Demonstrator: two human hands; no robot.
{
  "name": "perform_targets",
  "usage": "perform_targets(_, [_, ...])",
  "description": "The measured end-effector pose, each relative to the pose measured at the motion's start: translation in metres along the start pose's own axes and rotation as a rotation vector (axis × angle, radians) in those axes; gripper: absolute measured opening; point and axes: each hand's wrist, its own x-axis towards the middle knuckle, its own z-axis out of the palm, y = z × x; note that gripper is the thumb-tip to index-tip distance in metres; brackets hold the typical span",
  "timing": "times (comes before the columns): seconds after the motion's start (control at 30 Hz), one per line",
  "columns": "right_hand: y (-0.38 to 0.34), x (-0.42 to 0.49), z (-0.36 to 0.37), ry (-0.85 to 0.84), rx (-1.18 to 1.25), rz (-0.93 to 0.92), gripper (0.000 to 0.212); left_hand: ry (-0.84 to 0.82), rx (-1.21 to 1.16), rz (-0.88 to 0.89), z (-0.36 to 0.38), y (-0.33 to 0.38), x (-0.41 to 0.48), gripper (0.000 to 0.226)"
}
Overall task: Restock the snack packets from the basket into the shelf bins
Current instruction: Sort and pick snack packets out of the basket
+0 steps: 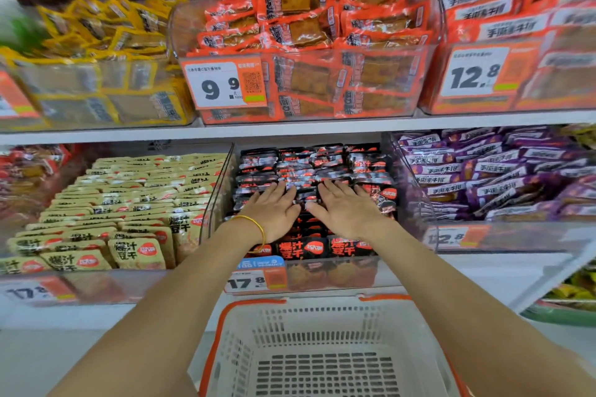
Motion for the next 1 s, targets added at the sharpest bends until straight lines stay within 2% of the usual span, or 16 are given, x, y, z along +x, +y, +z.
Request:
perform_targets(0.13, [0.003, 0.003, 0.002, 0.058, 0.022, 0.075, 0.074, -0.001, 0.011, -0.013, 0.0, -0.002, 0.002, 0.057])
perform_targets(0.3, [0.001, 0.0, -0.002, 0.058, 0.071, 0.002, 0.07, 0.013, 0.0, -0.035, 0.0, -0.001, 0.003, 0.059])
perform_targets(0.33, [0.003, -0.003, -0.005, 0.101, 0.138, -0.013, 0.067, 0.032, -0.022, -0.031, -0.001, -0.001, 0.002, 0.059])
perform_targets(0.4, [0.011, -0.014, -0.012, 0.313, 0.301, -0.029, 0.055, 0.15, -0.071, 0.008, -0.004, -0.001, -0.008, 0.058])
perform_targets(0.5, [0.023, -0.045, -0.014, 0.621, 0.383, 0.007, 0.028, 0.465, -0.165, 0.203, -0.001, 0.002, -0.035, 0.035])
perform_targets(0.57, [0.021, -0.069, -0.002, 0.724, 0.358, -0.06, 0.015, 0.629, -0.191, 0.338, 0.011, 0.009, -0.054, 0.016])
perform_targets(0.67, [0.009, -0.095, 0.024, 0.865, 0.254, -0.172, 0.006, 0.775, -0.109, 0.43, 0.034, 0.023, -0.069, 0.02])
perform_targets(0.8, [-0.009, -0.102, 0.052, 0.905, 0.014, -0.199, 0.014, 0.888, 0.026, 0.382, 0.056, 0.035, -0.078, 0.021])
perform_targets(0.87, [-0.015, -0.096, 0.061, 0.879, -0.074, -0.142, 0.012, 0.946, 0.098, 0.323, 0.061, 0.036, -0.077, 0.019])
perform_targets(1.0, [-0.022, -0.085, 0.067, 0.854, -0.169, -0.027, 0.026, 1.035, 0.218, 0.256, 0.066, 0.037, -0.072, 0.005])
